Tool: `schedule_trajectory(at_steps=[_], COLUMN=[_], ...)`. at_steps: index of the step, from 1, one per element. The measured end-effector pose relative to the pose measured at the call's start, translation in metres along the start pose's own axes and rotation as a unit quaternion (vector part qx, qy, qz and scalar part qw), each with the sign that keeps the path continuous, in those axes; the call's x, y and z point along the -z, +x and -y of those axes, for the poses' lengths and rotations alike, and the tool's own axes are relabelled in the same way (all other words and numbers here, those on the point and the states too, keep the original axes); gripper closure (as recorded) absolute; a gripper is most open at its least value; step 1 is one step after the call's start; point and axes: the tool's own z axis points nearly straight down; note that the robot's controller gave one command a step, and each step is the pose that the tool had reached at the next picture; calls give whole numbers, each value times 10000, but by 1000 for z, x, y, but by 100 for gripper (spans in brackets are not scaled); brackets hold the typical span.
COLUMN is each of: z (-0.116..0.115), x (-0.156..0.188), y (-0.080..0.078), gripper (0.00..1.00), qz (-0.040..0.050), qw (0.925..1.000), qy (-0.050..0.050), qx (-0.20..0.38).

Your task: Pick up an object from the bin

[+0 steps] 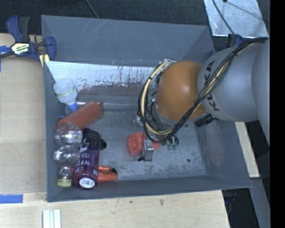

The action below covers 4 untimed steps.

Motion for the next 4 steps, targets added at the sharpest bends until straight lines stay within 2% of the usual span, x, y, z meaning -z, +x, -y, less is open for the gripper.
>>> schedule_trajectory(at_steps=[1, 2, 3, 4], z=[19, 19, 21, 21], x=[-22, -21, 89, 89], y=[16, 16, 27, 27], gripper=[100, 100, 100, 100], qz=[-12, -12, -13, -13], qw=[9998, 9998, 10000, 10000], qy=[1, 1, 3, 2], qx=[-196, -196, -58, -58])
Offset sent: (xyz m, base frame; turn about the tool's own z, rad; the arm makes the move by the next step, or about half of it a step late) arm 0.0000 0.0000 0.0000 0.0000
